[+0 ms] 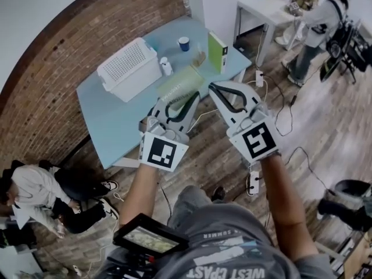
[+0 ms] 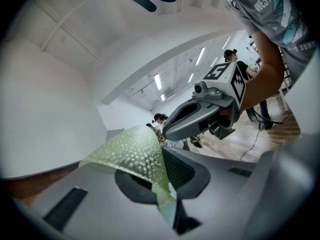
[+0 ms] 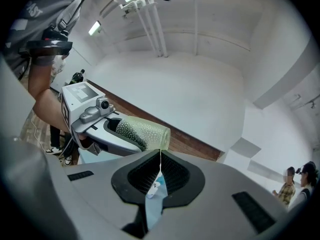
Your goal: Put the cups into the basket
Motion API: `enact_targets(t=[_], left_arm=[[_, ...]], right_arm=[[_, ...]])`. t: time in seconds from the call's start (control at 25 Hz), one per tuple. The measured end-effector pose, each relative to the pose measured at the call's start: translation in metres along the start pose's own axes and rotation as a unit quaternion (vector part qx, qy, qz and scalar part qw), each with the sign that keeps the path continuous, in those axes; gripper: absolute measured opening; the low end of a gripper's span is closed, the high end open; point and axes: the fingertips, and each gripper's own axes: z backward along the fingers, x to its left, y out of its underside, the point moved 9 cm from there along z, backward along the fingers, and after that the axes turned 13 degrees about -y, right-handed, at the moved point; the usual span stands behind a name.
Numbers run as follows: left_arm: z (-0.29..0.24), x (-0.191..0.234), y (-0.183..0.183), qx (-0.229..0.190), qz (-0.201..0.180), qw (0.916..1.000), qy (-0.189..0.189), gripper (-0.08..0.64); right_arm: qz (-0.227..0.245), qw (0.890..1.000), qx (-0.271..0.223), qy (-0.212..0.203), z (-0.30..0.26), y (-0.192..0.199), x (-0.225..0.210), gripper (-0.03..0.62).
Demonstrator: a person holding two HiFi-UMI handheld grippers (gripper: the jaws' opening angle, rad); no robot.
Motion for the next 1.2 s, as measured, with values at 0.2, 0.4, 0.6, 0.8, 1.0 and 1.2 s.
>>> enact_targets(t=[0.2,0.4,0.6,0.8,1.0,1.2], left_arm=[[-0.021,0.019,0.019,0.008,0.001,0.9999,-0.008,0.026],[-0.044,0.047,0.047,0.013,0.002,0.9999,-0.008,0.026],[-0.063,0.09,0.078,0.011,0.004,0.9999,-0.012,0.026],[-0.075,0.131,0.11,0.015,0.004,0.9997,-0.019,0.026],[-0.086,0.167,0.138,0.03,0.008,0.999,-0.031,0.026],[-0.1,0.187,0.159,0.051,0.006,0.9978,-0.043,0.026]], right_arm=[[-0.007,1.0,-0.006,-0.008,-0.027,0.013,-0.025,0.012],[-0.006,1.0,-0.006,-0.004,-0.064,0.024,-0.05,0.012],[-0.005,1.0,-0.005,-0.001,-0.114,0.029,-0.072,0.012],[-0.004,1.0,-0.008,0.004,-0.16,0.032,-0.09,0.012],[-0.005,1.0,-0.004,-0.006,-0.2,0.034,-0.103,0.012],[-0.009,1.0,-0.015,-0.02,-0.23,0.044,-0.12,0.012]])
